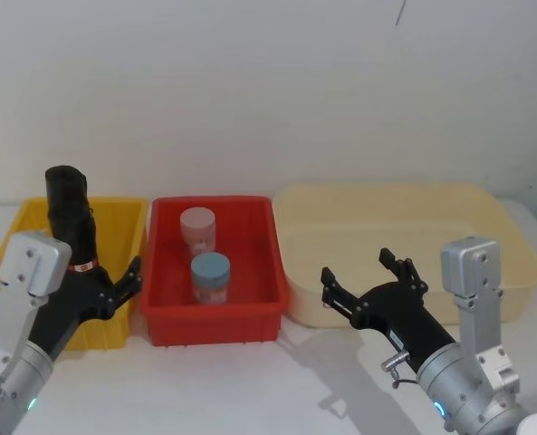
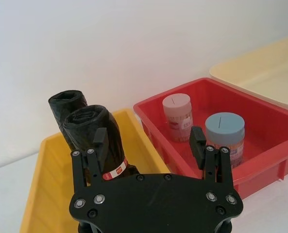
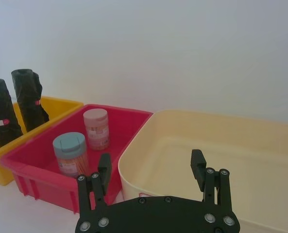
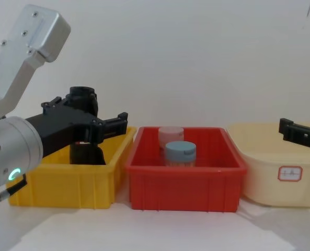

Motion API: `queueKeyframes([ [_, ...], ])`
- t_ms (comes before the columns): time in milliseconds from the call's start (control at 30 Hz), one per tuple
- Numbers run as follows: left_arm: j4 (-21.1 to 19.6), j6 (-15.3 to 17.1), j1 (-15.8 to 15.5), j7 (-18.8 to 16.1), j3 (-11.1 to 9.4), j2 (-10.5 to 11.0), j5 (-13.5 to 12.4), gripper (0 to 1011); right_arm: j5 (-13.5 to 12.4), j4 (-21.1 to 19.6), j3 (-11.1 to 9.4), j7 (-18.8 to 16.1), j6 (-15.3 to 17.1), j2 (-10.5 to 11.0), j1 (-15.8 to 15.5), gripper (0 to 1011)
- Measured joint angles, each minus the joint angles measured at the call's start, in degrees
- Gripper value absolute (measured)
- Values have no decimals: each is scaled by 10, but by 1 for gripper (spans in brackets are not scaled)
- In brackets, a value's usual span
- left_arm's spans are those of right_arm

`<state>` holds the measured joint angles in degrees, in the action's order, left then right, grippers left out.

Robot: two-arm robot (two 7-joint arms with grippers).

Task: Pick up the garbage bag with the one hand and transfer it to the other hand.

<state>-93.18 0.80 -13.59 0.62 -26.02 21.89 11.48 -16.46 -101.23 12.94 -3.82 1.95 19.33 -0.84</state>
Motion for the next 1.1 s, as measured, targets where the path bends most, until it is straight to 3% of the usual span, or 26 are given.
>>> queueKeyframes([
  [700,-2,0,4,0,3,0,0,1001,0,0,0,0,0,0,0,1004],
  [1100,-17,3,27,-10,22,5,4,1001,0,0,0,0,0,0,0,1004],
])
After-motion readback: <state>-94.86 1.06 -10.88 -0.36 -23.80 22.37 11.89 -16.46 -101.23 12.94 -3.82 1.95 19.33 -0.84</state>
